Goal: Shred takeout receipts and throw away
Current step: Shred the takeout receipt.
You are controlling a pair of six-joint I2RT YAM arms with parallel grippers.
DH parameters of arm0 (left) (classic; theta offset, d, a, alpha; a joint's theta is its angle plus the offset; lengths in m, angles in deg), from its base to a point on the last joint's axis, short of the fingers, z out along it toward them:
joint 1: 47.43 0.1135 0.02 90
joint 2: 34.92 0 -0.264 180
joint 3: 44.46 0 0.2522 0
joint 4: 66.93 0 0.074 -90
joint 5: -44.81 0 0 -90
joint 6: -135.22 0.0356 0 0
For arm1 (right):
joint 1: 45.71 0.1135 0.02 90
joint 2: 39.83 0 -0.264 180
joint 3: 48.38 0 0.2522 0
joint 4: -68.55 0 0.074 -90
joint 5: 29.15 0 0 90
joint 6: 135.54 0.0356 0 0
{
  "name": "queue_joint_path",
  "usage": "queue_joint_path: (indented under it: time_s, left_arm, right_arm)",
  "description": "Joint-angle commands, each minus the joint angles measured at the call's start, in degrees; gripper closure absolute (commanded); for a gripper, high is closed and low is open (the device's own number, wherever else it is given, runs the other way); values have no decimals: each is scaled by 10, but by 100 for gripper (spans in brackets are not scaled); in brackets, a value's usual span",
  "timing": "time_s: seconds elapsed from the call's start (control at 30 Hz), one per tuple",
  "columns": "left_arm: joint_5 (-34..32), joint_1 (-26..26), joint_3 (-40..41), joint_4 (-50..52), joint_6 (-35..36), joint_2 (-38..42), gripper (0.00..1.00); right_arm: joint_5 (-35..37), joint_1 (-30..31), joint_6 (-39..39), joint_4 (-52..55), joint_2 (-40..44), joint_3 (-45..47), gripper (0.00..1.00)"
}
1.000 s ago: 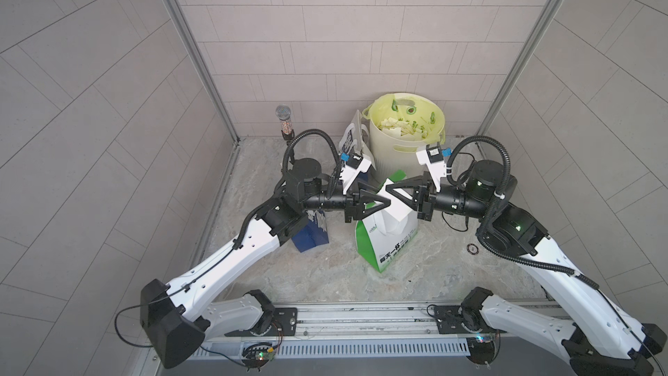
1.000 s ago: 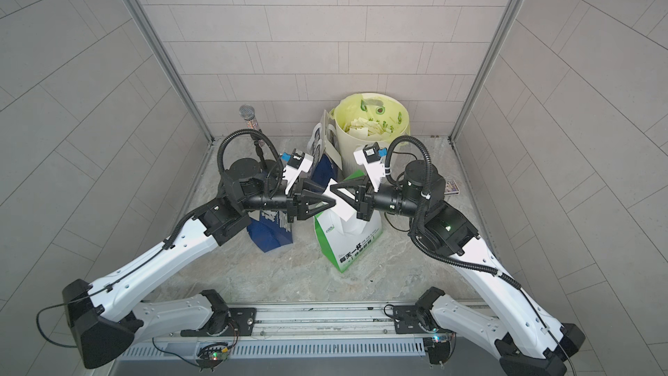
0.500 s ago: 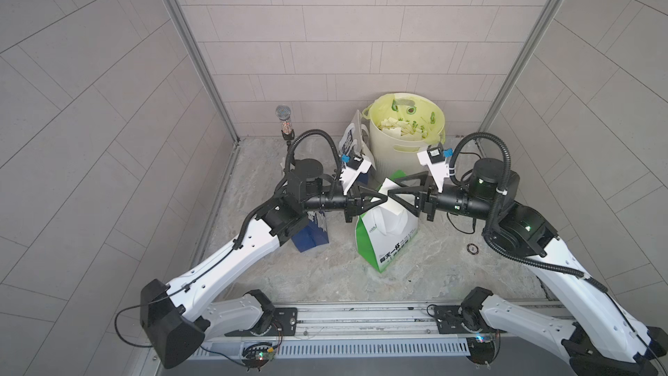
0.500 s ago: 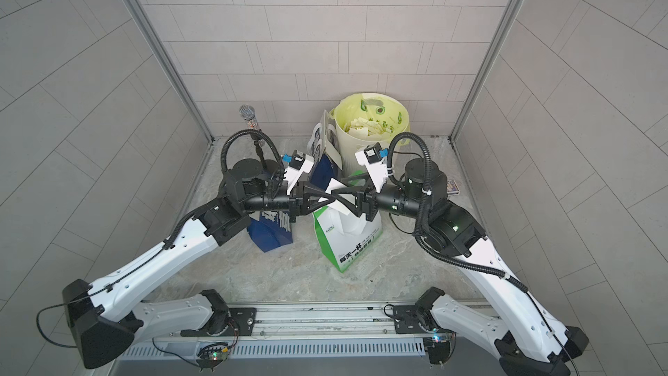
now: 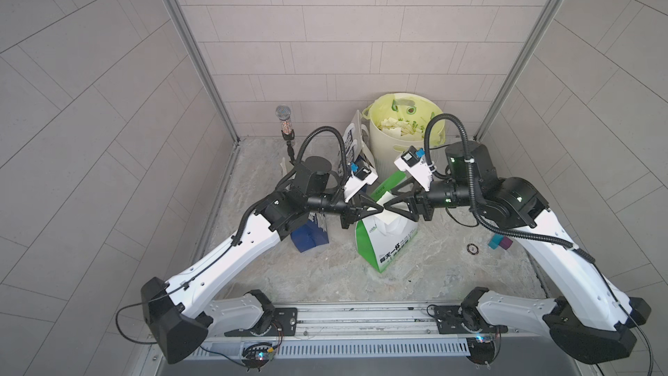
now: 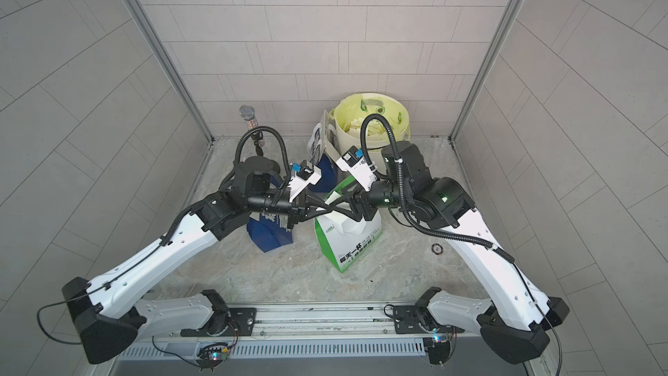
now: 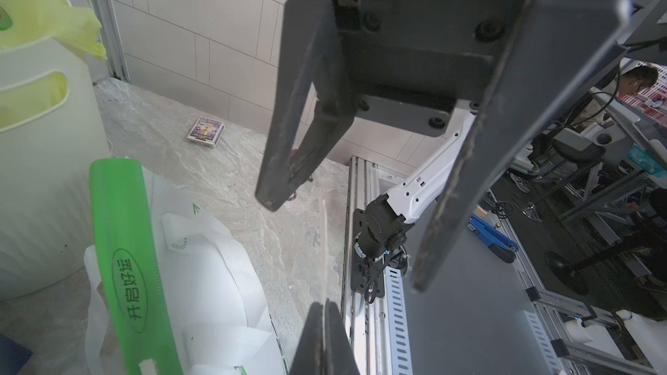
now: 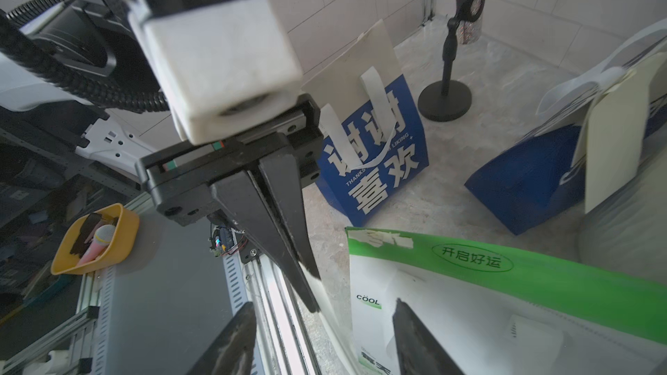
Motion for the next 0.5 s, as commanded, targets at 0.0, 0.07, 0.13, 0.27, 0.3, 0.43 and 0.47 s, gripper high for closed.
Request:
queue_joint_path:
  time_s: [0.0, 0.07, 0.13, 0.27, 0.3, 0.43, 0.47]
  left_arm:
    - [19, -7, -23, 20, 30, -2, 100]
    - [19, -9, -26, 26, 34, -4, 100]
    - [17, -10, -29, 32, 37, -3, 100]
    - [17, -10, -33, 37, 39, -5, 100]
    - [17, -11, -34, 37, 39, -5, 100]
    - [17, -13, -36, 37, 38, -8, 100]
    - [17, -13, -37, 38, 38, -8, 100]
  right_arm:
    - [-51, 4, -3, 11, 6, -9, 43]
    - [-60, 6, -2, 13, -2, -9, 50]
    - [-66, 7, -2, 15, -6, -7, 60]
    - [-65, 7, -5, 22, -7, -2, 73]
    - [-62, 7, -7, 24, -7, -1, 75]
    - [-53, 8, -7, 19, -7, 6, 88]
    - [-52, 8, -4, 15, -7, 9, 90]
